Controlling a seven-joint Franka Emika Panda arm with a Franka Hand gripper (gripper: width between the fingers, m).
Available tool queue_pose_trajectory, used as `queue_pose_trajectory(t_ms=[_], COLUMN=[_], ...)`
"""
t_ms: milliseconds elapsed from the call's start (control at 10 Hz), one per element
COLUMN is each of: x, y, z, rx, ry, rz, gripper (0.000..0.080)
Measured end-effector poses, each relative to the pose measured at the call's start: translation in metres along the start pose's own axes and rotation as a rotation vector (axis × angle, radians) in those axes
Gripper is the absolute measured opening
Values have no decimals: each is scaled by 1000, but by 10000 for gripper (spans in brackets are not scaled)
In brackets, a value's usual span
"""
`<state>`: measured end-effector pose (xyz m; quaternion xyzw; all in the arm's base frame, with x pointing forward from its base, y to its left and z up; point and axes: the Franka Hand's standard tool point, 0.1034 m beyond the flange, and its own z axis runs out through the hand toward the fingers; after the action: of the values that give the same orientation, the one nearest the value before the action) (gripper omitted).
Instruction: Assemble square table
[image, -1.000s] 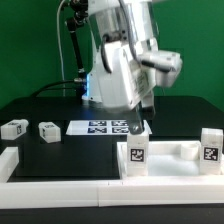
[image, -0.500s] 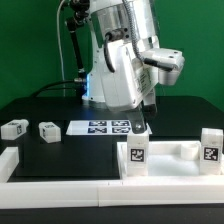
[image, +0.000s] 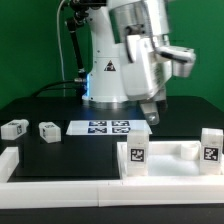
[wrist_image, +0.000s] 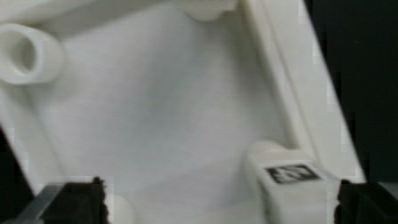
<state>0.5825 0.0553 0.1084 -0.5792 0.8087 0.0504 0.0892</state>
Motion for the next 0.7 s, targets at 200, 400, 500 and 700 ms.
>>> queue_pose_trajectory(t_ms=[200,400,500,700], x=[-12,-2,-4,-5], y=[21,30,30,30], z=[8,12,12,13], rx=[-24,-82,-77,-79], ry=[7,8,8,9], rz=[-36,-74,-78,-84], gripper=[649,649,649,649])
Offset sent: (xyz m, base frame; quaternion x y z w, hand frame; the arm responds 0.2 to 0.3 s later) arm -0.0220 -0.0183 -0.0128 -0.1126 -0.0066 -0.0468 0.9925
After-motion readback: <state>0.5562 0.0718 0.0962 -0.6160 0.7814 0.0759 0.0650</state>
